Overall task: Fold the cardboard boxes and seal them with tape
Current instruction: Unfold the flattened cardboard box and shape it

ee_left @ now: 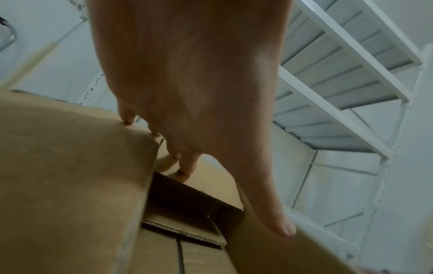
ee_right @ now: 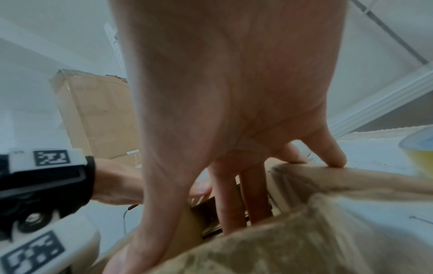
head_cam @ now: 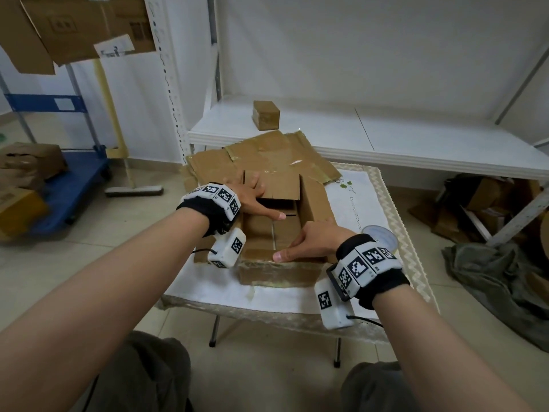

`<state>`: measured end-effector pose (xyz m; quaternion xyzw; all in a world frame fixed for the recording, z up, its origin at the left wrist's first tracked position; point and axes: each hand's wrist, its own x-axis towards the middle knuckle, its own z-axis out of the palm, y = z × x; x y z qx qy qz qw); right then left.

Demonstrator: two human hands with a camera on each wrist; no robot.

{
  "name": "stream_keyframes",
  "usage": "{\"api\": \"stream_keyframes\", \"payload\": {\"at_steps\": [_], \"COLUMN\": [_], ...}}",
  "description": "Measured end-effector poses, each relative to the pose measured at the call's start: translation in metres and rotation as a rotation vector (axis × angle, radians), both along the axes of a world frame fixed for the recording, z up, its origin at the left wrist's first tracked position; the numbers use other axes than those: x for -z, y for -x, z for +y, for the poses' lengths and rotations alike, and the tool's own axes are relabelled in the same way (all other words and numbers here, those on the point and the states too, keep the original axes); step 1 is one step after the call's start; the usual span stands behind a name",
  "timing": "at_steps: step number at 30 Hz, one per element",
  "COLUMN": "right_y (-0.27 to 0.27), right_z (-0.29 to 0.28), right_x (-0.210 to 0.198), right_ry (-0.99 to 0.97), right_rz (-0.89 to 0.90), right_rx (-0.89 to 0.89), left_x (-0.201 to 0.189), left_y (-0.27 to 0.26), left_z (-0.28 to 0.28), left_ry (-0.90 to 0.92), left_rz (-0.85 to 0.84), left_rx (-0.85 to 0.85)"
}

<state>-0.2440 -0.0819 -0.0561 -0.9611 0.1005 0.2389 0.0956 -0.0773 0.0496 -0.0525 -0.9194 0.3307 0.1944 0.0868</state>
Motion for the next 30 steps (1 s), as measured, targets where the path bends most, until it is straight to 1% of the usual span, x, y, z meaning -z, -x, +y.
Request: {"api": "stream_keyframes", "payload": {"at_steps": [4,7,11,15,17,18,20,21,22,23,25,27,28,30], "right_y": [-0.001,0.001,0.007,0.012,0.018,0.021,0.027,0.028,0.028,0.027,0.028,0.030,0.031,0.032], "right_z": [0.000,0.000,-0.002,0.000,0.000,-0.002,-0.007,-0.011,-0.015,-0.021,-0.030,-0.036,-0.037,-0.039], "right_x": [0.005,0.004,0.003,0.004,0.002,0.001,-0.001,-0.001,-0.001,-0.001,-0.003,-0.006,-0.006,-0.010], "right_ry": [-0.021,-0.028,-0.075,-0.097,-0.144,-0.222,-0.432,-0.485,-0.487,-0.445,-0.378,-0.446,-0.486,-0.509], "right_rz": [-0.017,-0.021,-0.049,-0.063,-0.129,-0.200,-0.397,-0.494,-0.578,-0.637,-0.678,-0.679,-0.679,-0.699], "right_rx": [0.009,0.010,0.039,0.064,0.122,0.151,0.210,0.260,0.320,0.396,0.566,0.715,0.766,0.791], "left_x": [0.001,0.001,-0.002,-0.001,-0.001,-0.001,0.002,0.004,0.005,0.007,0.008,0.008,0.008,0.009], "left_y": [0.008,0.012,0.023,0.030,0.029,0.029,0.029,0.028,0.028,0.027,0.026,0.026,0.027,0.027], "left_z": [-0.003,-0.001,0.007,0.012,0.013,0.014,0.015,0.016,0.017,0.018,0.020,0.022,0.023,0.023], "left_ry": [-0.031,-0.031,-0.083,-0.087,-0.077,-0.074,-0.068,-0.065,-0.062,-0.059,-0.053,-0.041,-0.033,-0.022], "left_rz": [-0.018,-0.012,-0.018,-0.022,0.004,0.013,0.020,0.022,0.024,0.027,0.031,0.033,0.034,0.035], "left_rx": [-0.007,0.060,0.160,0.166,0.158,0.156,0.155,0.154,0.152,0.151,0.153,0.156,0.159,0.161]}}
